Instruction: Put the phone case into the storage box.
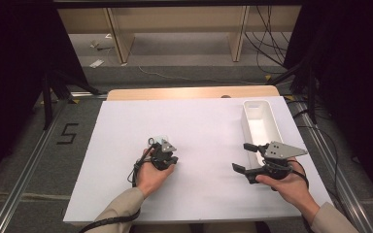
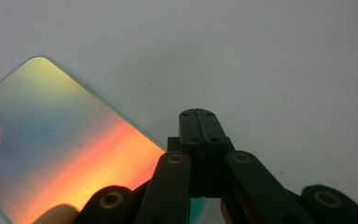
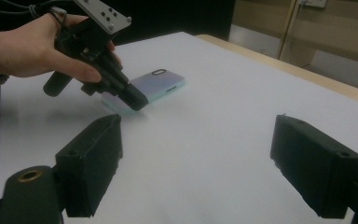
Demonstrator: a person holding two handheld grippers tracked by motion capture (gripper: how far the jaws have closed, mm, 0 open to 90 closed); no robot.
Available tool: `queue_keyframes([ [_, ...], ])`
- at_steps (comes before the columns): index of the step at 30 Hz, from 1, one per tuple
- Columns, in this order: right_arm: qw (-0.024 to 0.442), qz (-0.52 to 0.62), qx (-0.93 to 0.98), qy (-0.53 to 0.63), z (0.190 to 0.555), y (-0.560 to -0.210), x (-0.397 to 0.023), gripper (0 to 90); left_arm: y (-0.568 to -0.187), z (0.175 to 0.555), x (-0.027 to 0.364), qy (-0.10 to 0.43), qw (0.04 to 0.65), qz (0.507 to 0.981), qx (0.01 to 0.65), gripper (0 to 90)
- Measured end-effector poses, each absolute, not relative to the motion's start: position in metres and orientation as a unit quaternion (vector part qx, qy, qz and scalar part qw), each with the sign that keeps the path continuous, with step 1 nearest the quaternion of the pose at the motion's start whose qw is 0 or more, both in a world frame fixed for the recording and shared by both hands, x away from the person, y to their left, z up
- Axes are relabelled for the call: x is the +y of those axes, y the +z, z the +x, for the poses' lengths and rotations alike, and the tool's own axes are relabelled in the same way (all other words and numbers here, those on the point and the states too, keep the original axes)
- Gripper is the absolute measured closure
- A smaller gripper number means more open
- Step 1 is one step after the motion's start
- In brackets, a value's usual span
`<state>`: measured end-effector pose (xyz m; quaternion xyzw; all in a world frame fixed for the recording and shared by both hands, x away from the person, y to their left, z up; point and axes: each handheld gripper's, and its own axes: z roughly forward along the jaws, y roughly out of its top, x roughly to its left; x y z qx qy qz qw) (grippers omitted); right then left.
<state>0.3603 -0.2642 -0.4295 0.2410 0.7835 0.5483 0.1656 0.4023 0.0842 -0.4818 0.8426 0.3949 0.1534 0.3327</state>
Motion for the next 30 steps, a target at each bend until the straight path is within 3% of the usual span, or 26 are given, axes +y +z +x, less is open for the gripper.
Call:
queue_keyframes([
  [30,0.163,0.245,0.782,0.549,0.361,-0.43,-0.267,17.5,-0.48,0.394,0.1,0.143,0.285,0.856,0.407,89.9],
])
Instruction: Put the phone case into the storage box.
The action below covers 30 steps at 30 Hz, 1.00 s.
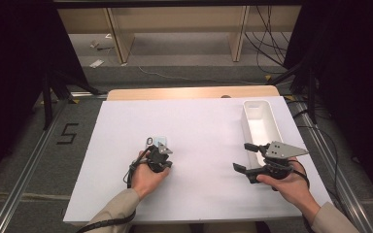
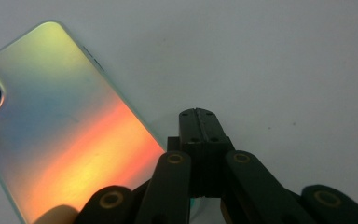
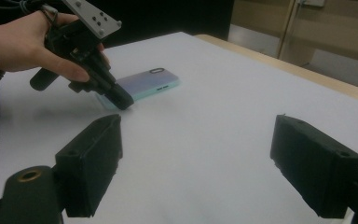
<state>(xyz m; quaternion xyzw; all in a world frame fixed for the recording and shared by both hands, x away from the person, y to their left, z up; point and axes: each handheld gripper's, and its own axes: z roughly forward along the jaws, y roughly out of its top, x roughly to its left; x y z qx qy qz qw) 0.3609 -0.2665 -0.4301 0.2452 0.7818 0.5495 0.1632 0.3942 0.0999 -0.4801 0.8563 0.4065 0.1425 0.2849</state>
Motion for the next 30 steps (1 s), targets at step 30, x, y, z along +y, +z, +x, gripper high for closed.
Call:
queue_keyframes([
  [30,0.165,0.246,0.783,0.547,0.361,-0.429,-0.268,17.7,-0.477,0.385,0.166,0.153,0.241,0.842,0.459,89.8],
])
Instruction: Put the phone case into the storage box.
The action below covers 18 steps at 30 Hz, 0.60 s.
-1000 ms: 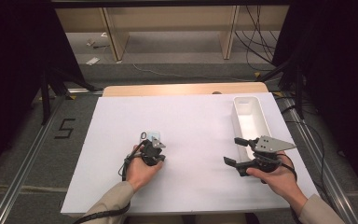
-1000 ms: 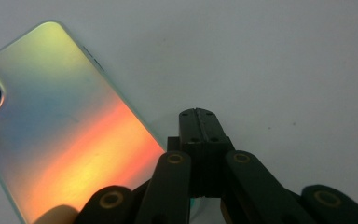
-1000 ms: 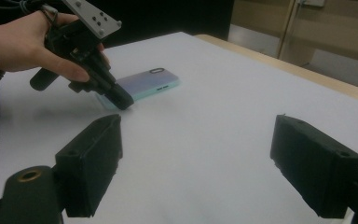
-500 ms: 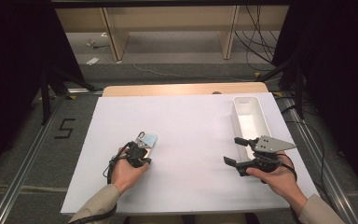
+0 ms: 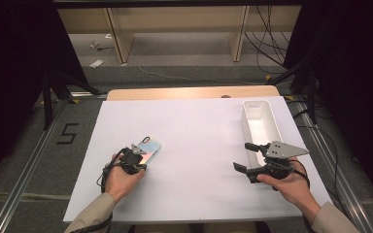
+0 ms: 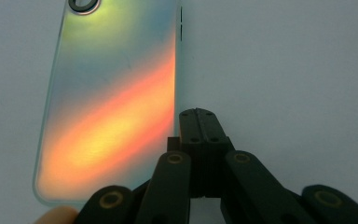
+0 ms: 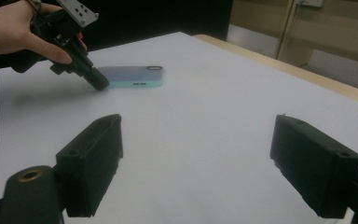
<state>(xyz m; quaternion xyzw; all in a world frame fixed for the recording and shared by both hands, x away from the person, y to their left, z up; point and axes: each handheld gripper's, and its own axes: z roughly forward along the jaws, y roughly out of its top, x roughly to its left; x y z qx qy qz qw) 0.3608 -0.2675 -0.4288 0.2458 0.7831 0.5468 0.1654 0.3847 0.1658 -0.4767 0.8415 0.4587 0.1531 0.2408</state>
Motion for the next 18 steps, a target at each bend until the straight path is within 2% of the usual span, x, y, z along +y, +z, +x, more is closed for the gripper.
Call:
queue_keyframes([
  [7,0.166,0.244,0.783,0.547,0.361,-0.429,-0.268,17.6,-0.477,0.384,0.166,0.154,0.243,0.843,0.455,88.5],
  [13,0.167,0.244,0.784,0.546,0.361,-0.429,-0.269,17.2,-0.471,0.381,0.163,0.162,0.246,0.847,0.442,79.1],
  [17,0.166,0.244,0.784,0.546,0.361,-0.429,-0.268,17.1,-0.465,0.381,0.16,0.174,0.256,0.843,0.44,65.2],
  [18,0.165,0.244,0.784,0.546,0.361,-0.429,-0.268,17.0,-0.463,0.381,0.16,0.175,0.259,0.841,0.442,58.1],
])
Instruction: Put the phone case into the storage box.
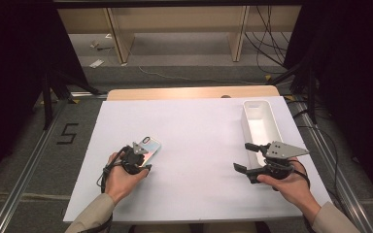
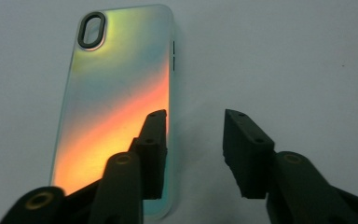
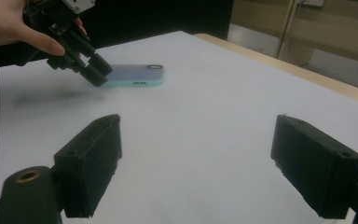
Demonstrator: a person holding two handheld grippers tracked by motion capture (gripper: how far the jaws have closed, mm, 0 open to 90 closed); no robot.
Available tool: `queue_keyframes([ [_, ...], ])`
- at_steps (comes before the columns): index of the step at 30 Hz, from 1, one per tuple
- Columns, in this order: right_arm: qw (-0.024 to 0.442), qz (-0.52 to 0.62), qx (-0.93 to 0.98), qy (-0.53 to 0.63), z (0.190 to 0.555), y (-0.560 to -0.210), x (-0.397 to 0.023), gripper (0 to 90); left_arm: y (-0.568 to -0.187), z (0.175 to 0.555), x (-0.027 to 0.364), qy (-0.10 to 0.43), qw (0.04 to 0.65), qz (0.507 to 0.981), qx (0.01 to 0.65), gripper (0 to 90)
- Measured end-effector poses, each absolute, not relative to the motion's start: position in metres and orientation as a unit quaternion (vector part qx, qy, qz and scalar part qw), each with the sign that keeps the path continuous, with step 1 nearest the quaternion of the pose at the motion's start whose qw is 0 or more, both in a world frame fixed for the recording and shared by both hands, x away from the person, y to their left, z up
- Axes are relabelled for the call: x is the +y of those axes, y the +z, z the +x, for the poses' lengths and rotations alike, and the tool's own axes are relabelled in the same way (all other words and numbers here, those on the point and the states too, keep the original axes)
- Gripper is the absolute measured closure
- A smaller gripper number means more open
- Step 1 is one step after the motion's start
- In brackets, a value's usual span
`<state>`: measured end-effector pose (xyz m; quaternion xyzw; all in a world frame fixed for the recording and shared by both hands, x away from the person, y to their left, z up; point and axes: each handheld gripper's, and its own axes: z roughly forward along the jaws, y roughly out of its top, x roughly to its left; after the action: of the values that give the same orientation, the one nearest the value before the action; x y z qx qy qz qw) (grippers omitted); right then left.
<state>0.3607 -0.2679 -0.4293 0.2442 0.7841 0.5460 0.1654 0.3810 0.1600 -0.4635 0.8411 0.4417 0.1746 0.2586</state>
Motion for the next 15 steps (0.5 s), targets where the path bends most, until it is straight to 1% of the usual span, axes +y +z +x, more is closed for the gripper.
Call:
queue_keyframes([
  [1,0.166,0.244,0.784,0.546,0.361,-0.429,-0.268,16.9,-0.462,0.382,0.16,0.176,0.258,0.842,0.441,53.3],
  [3,0.165,0.244,0.785,0.545,0.361,-0.43,-0.268,16.9,-0.461,0.386,0.161,0.181,0.253,0.843,0.438,40.5],
  [6,0.165,0.244,0.784,0.546,0.361,-0.43,-0.268,16.8,-0.461,0.395,0.164,0.189,0.234,0.844,0.444,25.4],
  [7,0.165,0.244,0.784,0.546,0.361,-0.43,-0.267,16.8,-0.46,0.398,0.166,0.188,0.227,0.846,0.444,25.4],
  [8,0.166,0.244,0.784,0.547,0.362,-0.43,-0.267,16.7,-0.461,0.401,0.167,0.186,0.223,0.847,0.445,16.9],
  [9,0.166,0.244,0.784,0.547,0.362,-0.43,-0.267,16.7,-0.461,0.404,0.169,0.185,0.218,0.848,0.446,16.9],
  [10,0.166,0.244,0.784,0.546,0.361,-0.43,-0.267,16.7,-0.461,0.407,0.17,0.184,0.214,0.85,0.446,14.4],
  [11,0.166,0.244,0.784,0.546,0.361,-0.43,-0.267,16.6,-0.461,0.41,0.172,0.183,0.209,0.85,0.447,10.1],
  [12,0.166,0.244,0.784,0.546,0.361,-0.43,-0.267,16.6,-0.462,0.414,0.173,0.181,0.209,0.849,0.45,10.1],
  [14,0.167,0.243,0.784,0.546,0.362,-0.43,-0.267,16.6,-0.463,0.419,0.176,0.177,0.203,0.85,0.453,0.2],
  [15,0.167,0.243,0.784,0.546,0.362,-0.43,-0.267,16.6,-0.463,0.422,0.178,0.175,0.202,0.851,0.452,0.1],
])
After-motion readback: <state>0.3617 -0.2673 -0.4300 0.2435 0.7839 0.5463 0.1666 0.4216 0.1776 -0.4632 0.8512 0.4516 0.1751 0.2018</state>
